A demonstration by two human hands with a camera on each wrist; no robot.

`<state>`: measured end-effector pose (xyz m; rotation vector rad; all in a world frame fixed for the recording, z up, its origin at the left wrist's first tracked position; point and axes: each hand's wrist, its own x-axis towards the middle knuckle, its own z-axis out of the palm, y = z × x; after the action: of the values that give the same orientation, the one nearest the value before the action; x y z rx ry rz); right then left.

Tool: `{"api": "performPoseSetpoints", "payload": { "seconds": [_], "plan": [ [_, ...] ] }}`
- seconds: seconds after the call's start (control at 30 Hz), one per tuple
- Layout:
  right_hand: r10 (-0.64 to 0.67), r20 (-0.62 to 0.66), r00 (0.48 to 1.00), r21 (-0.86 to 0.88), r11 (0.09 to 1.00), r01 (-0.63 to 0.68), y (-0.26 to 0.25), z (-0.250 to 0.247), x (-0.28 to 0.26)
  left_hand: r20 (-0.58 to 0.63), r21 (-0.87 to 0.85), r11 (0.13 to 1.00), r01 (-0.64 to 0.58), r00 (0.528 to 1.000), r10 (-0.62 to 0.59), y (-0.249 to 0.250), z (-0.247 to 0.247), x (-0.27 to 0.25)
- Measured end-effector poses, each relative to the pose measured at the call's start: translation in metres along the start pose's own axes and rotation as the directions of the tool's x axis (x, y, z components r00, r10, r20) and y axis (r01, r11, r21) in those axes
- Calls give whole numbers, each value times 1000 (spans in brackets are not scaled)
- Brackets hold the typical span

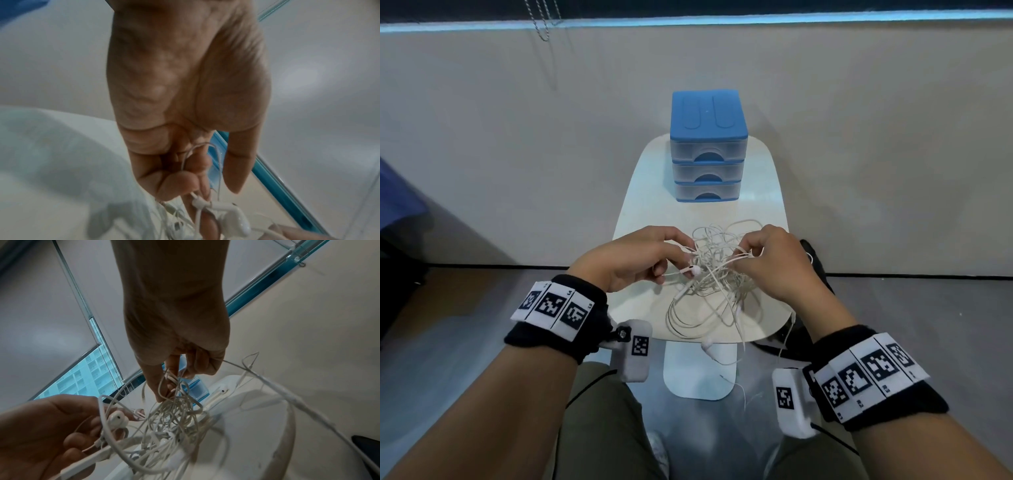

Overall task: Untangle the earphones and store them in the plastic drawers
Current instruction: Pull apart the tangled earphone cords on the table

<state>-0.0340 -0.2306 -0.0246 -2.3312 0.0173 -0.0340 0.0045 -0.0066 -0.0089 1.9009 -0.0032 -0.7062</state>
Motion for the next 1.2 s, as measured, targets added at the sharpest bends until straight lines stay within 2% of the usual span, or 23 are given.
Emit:
{"api": "performPoseSetpoints", "payload": {
  "seconds": [0.13, 0.2, 0.27, 0.37, 0.5, 0.57, 0.63, 0.67, 0.73, 0.8, 0.83, 0.93, 1.0, 1.1, 1.2],
  "plan": [
    [9, -9, 1000, 2, 1000, -9, 2, -3, 0, -93, 253, 967, 36, 996, -13, 4, -11, 1],
    [5, -22, 1000, -7, 1000, -5, 2, -4, 0, -167, 459, 888, 40, 985, 42, 8, -16, 0],
    [4, -23, 1000, -14, 1000, -4, 1, -5, 0, -204, 584, 811, 27, 972, 115, 12, -18, -1],
    [19, 29, 999, -77, 997, -17, -1, -12, 0, -182, 642, 767, -2, 971, 155, 14, -19, 0],
    [117, 182, 976, -320, 946, -54, -6, -41, 4, -137, 670, 741, -50, 972, 189, 17, -14, 0],
    [138, 152, 979, -473, 880, -50, -14, -53, 7, -100, 632, 763, -140, 961, 259, 25, -3, -1],
    [109, 106, 988, -520, 853, -39, -24, -62, 8, 7, 582, 768, -267, 946, 324, 37, 16, 0],
    [72, 86, 994, -504, 863, -19, -29, -66, 8, 71, 597, 741, -308, 940, 334, 42, 28, 2],
    [-36, 6, 999, -386, 922, 35, -35, -77, 8, 158, 714, 621, -324, 938, 308, 48, 51, 8],
    [-106, -165, 981, -115, 989, 88, -38, -90, 5, 139, 806, 526, -272, 950, 278, 47, 61, 15],
    [-116, -266, 957, 38, 991, 131, -39, -96, 4, 112, 815, 522, -251, 953, 283, 46, 61, 18],
    [-74, -539, 839, 346, 888, 301, -36, -104, 4, 36, 803, 558, -211, 951, 308, 41, 51, 24],
    [-1, -636, 771, 496, 765, 411, -35, -107, 5, 7, 798, 572, -189, 952, 306, 41, 45, 24],
    [30, -677, 735, 578, 639, 507, -36, -109, 5, -16, 802, 574, -167, 954, 300, 38, 36, 22],
    [94, -673, 734, 609, 633, 477, -36, -108, 7, -64, 803, 580, -134, 949, 307, 37, 23, 21]
  ]
}}
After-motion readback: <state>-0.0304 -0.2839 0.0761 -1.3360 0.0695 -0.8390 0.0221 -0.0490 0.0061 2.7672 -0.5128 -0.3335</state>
